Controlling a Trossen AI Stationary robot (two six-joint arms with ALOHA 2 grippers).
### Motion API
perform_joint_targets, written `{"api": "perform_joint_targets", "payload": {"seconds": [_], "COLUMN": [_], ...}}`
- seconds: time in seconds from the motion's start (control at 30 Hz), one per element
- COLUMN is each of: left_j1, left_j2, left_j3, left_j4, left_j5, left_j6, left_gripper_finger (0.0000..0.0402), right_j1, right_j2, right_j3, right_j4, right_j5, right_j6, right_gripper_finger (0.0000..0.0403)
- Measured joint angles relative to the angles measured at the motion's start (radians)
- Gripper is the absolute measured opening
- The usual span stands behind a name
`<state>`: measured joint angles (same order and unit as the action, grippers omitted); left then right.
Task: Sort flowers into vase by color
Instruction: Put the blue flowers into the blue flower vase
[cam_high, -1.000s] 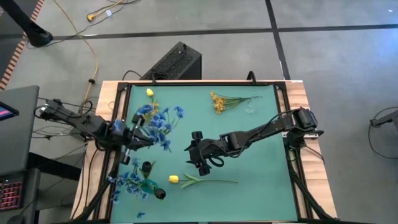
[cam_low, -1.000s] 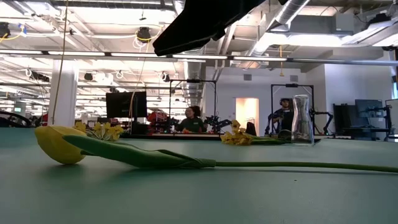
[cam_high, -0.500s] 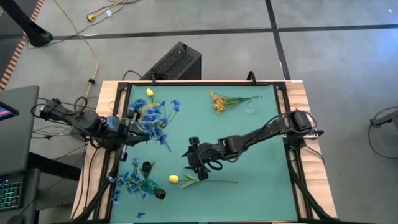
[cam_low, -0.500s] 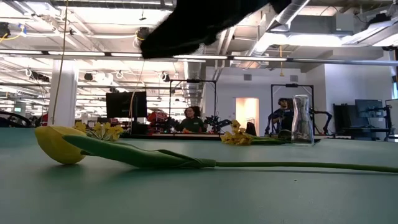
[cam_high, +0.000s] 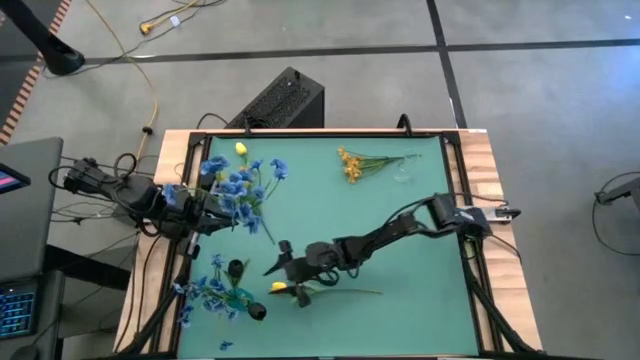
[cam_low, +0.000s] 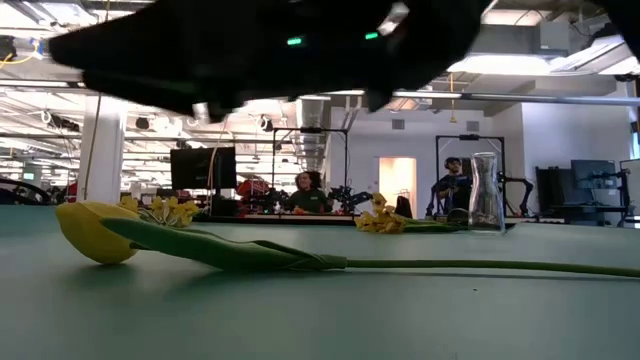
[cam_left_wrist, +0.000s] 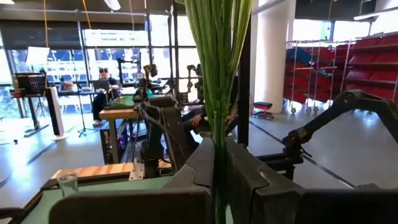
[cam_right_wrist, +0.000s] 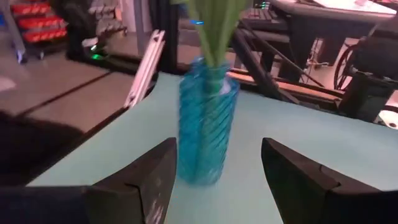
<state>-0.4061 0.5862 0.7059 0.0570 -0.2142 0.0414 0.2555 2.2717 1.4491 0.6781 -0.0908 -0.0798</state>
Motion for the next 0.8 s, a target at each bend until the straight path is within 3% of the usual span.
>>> {"api": "perform_joint_targets", "payload": {"seconds": [0.3,0.6,0.8], "left_j1": [0.0,0.0,0.0], "left_j2": [0.0,0.0,0.001], "left_j3": [0.0,0.0,0.0], "left_j4": [-0.008,-0.034,-0.046], "left_j5": [-0.001,-0.001,-0.002], "left_j6": [-0.021,-0.027,-0.026], "left_gripper_finger": [0.0002,0.0002,0.0002], "right_j1": [-0.015,-0.009,0.001], "right_j2": [0.173,0.173,0.173], "right_j3": [0.356,0.375,0.375], "right_j4": [-0.281,-0.237,-0.198], "right_j5": [-0.128,-0.119,0.001], "right_j6": [0.099,0.112,0.099], "right_gripper_finger": [0.0318,0.0369,0.0377]}}
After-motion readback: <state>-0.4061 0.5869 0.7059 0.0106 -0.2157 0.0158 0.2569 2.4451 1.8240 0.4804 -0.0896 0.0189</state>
